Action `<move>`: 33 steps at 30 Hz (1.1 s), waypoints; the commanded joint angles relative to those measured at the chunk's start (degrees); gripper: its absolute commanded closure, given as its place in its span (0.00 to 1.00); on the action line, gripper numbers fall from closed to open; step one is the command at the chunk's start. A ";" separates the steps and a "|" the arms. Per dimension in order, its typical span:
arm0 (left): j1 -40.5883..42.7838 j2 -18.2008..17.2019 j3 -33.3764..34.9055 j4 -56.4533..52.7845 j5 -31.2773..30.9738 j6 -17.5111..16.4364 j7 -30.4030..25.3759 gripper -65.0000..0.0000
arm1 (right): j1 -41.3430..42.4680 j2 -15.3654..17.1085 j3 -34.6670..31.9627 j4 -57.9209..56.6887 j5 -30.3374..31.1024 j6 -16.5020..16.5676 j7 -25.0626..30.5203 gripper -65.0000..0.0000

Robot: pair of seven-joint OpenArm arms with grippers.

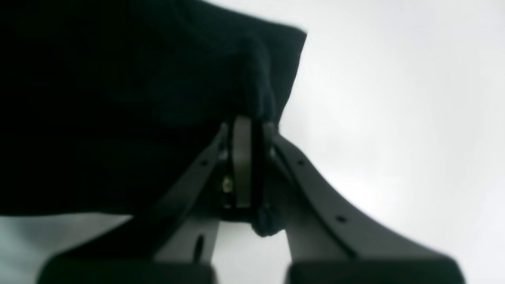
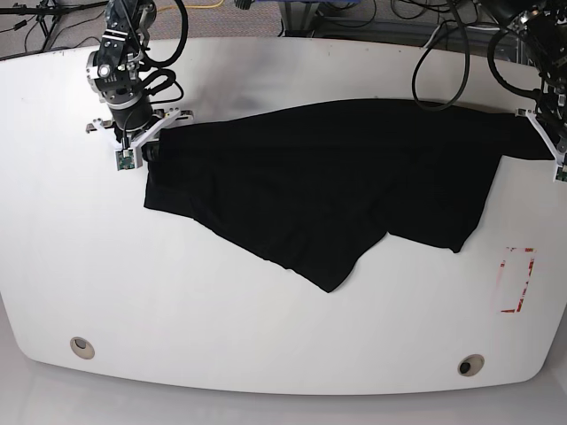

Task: Fold the T-shirt properly
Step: 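Lower the shirt edge held by both grippers onto the table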

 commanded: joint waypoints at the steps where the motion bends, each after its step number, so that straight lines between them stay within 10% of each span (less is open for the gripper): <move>1: 1.40 -0.99 -0.50 0.84 0.14 0.03 -2.27 1.00 | -0.81 -0.21 0.21 1.10 0.21 0.00 1.59 1.00; 33: 9.49 -1.17 -3.58 0.84 0.22 0.03 -7.81 1.00 | -7.58 -1.36 0.30 0.22 0.21 0.00 1.59 1.00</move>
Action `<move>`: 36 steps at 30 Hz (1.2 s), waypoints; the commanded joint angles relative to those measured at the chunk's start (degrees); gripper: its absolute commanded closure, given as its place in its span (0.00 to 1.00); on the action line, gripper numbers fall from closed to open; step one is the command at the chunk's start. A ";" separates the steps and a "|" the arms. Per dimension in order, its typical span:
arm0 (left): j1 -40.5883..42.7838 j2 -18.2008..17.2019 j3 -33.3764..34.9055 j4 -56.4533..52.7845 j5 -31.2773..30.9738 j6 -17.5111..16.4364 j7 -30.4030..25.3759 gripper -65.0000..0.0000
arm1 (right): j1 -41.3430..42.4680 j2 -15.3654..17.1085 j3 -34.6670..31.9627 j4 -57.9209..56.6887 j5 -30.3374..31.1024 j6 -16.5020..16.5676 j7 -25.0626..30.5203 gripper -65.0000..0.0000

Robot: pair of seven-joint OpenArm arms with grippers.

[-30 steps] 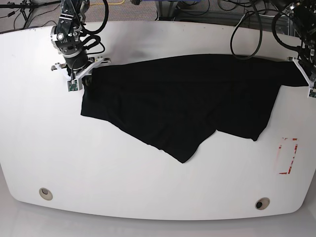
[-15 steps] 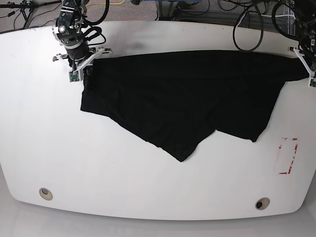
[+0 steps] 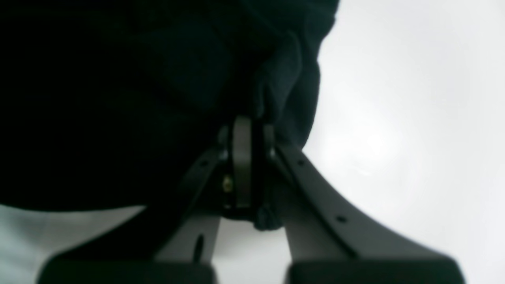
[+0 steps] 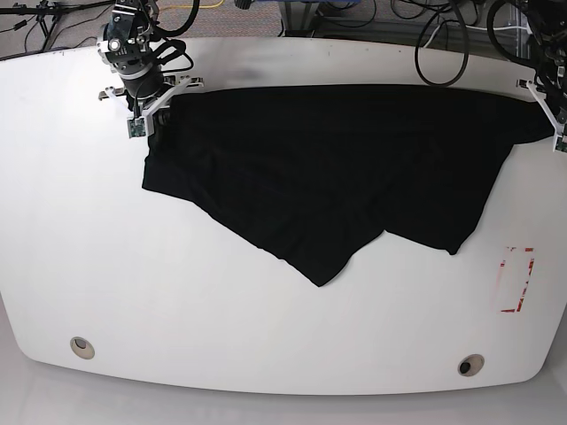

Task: Fold the T-shirt properly
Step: 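Lower the shirt edge held by both grippers onto the table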

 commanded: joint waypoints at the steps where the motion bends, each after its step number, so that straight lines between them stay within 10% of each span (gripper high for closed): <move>1: 0.66 -1.02 -0.45 0.86 0.36 0.14 -0.55 1.00 | -0.52 0.24 0.30 0.62 0.17 -0.05 0.92 1.00; 9: 0.75 -0.93 -0.45 0.86 0.36 0.14 -0.55 1.00 | -0.87 0.24 -0.14 -0.53 -0.27 -0.05 0.83 0.96; 19: 0.75 -0.93 -0.10 0.86 0.36 0.14 -0.55 1.00 | -2.01 0.24 -0.93 3.34 0.08 -0.05 0.74 0.30; 36: 0.66 -0.84 -0.10 0.86 0.36 0.14 -0.55 1.00 | 11.44 0.59 -8.84 3.60 -0.27 -0.14 -1.28 0.28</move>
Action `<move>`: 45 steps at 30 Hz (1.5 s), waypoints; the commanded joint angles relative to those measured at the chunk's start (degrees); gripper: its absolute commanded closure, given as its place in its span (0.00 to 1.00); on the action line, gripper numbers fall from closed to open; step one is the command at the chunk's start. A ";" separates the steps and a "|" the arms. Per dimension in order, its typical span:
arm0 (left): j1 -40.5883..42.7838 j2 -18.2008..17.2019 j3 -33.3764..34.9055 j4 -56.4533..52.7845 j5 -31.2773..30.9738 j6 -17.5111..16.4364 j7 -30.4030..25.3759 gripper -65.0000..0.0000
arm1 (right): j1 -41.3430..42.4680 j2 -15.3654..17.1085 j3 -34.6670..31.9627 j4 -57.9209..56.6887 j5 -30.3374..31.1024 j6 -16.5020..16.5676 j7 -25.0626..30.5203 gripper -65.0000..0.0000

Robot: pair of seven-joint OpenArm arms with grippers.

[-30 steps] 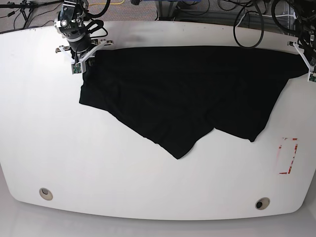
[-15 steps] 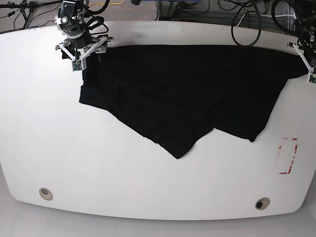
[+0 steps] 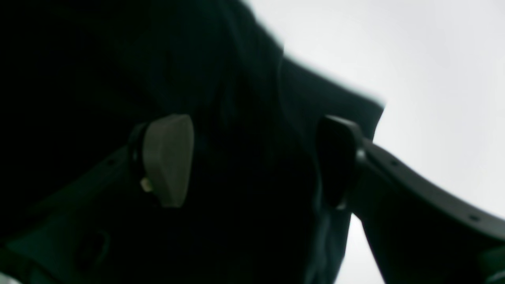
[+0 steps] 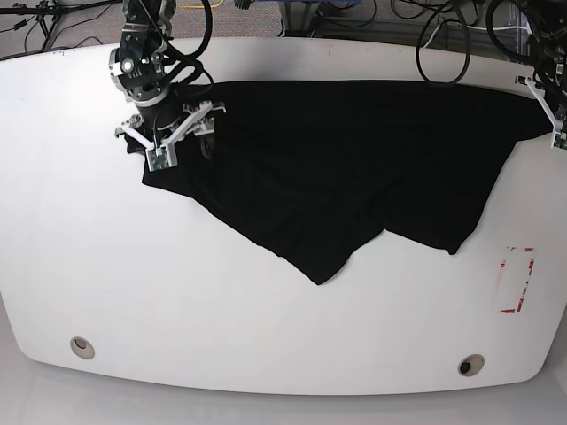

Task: Fold the T-shirt properly
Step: 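Lower the shirt edge held by both grippers onto the table, then move the right gripper along the shirt edge and regrasp it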

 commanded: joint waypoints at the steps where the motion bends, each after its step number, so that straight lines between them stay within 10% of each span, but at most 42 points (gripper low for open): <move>1: 0.01 -0.91 -0.32 0.86 0.27 0.14 -0.44 1.00 | 4.41 0.42 -1.15 -0.38 0.45 -0.03 -1.14 0.28; 22: 0.10 -0.91 -0.32 0.86 0.27 0.14 -0.44 1.00 | 32.02 2.88 -7.75 -30.27 0.89 0.06 -4.12 0.28; 45: -0.08 -0.82 -0.23 0.86 0.27 0.14 -0.44 1.00 | 34.04 0.15 -10.91 -44.07 1.06 0.15 1.85 0.28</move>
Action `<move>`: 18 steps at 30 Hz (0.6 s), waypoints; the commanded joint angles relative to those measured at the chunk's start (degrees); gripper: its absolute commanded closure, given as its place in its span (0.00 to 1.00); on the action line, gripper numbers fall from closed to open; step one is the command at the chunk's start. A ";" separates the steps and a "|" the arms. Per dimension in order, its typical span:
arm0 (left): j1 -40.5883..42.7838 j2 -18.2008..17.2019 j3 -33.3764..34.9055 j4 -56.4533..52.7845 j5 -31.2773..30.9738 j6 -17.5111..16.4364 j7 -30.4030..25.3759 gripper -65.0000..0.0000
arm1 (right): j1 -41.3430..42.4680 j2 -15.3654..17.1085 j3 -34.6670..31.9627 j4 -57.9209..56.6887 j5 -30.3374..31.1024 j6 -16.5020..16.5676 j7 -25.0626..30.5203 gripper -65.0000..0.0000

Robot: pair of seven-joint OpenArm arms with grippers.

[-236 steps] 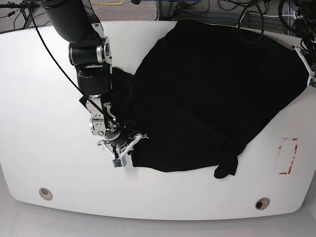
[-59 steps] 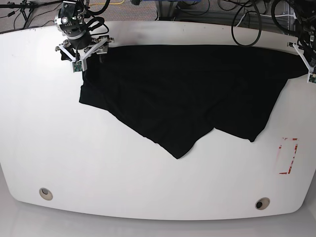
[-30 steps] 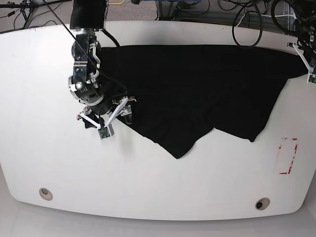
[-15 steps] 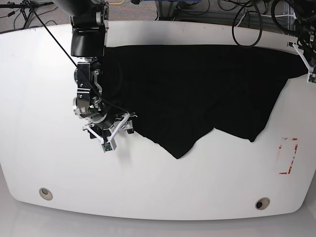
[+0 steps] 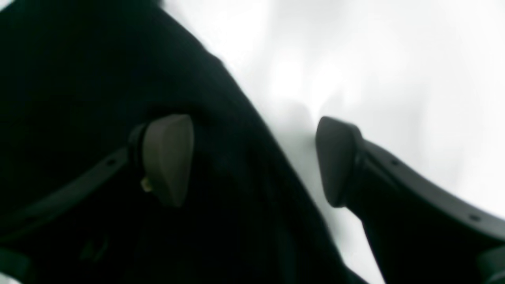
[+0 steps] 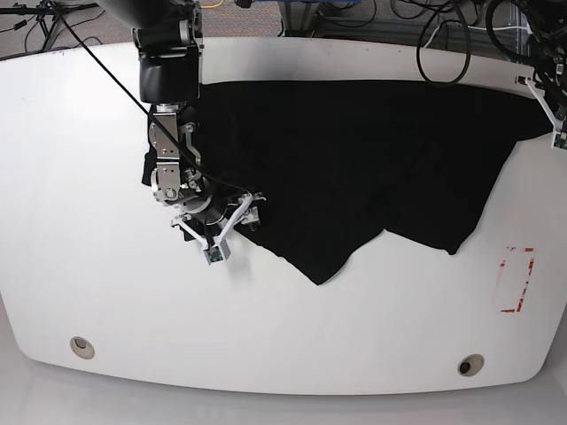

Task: Fold the T-shirt properly
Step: 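Move the right gripper along the shirt edge and regrasp it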

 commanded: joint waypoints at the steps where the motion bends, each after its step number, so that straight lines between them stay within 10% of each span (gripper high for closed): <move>1: -0.08 -0.93 -0.26 0.86 0.27 0.14 -0.44 1.00 | 0.88 -0.46 0.04 -0.22 0.23 0.19 -0.92 0.28; 18: -0.17 -0.93 -0.26 0.86 0.27 0.14 -0.44 1.00 | -0.17 -2.92 -4.80 -0.40 0.15 0.10 -0.92 0.28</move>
